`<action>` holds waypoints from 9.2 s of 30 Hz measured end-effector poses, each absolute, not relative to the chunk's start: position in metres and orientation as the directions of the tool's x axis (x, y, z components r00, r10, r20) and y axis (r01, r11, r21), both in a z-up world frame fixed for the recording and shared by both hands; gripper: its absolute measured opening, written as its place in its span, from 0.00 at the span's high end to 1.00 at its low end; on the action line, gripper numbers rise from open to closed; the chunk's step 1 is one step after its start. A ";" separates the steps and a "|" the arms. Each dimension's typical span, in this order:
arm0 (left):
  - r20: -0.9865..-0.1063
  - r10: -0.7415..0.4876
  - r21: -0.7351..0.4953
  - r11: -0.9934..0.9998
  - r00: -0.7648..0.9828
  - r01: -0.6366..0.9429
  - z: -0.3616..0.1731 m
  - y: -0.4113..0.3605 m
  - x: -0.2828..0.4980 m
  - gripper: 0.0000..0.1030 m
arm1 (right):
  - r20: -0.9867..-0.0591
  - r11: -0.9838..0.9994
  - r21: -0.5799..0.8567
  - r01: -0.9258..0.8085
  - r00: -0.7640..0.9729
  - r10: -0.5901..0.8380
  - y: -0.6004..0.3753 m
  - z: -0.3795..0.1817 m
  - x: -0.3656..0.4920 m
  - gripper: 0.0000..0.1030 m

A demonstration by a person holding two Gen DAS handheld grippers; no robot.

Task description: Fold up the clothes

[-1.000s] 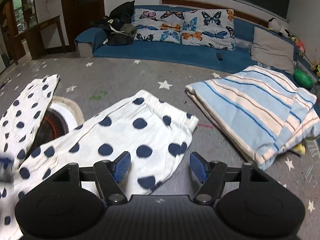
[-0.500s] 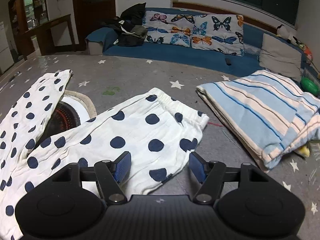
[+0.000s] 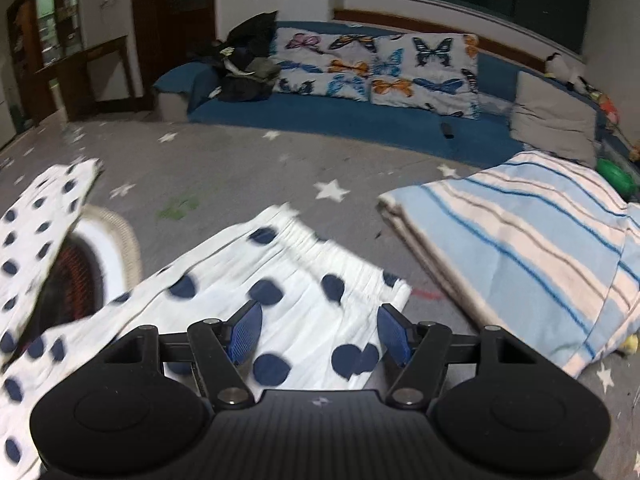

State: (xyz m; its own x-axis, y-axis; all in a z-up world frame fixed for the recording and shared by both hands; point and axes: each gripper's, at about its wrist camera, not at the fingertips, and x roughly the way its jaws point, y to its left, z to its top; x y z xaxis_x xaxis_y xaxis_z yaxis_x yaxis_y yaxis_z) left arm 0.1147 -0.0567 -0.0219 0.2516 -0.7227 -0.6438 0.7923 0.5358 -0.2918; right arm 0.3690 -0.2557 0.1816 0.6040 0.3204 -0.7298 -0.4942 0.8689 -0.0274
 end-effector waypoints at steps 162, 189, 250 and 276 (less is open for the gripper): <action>-0.458 -0.622 -0.458 0.778 0.636 0.430 0.020 0.077 0.013 0.91 | -0.645 0.943 0.122 -0.310 0.697 0.312 -0.255 0.268 0.357 0.96; -0.403 -0.481 -0.629 0.763 0.779 0.146 -0.002 0.208 -0.048 0.91 | -0.689 0.812 0.049 -0.582 0.569 0.450 0.084 0.248 0.338 0.93; -0.475 -0.414 -0.549 0.829 0.777 0.106 -0.006 0.196 -0.045 0.86 | -0.712 0.672 0.138 -0.727 0.399 0.578 0.071 0.247 0.301 0.89; -0.499 -0.246 -0.387 0.921 0.831 0.040 0.035 0.166 -0.034 0.66 | -0.749 0.624 0.214 -0.752 0.284 0.599 -0.139 0.211 0.214 0.75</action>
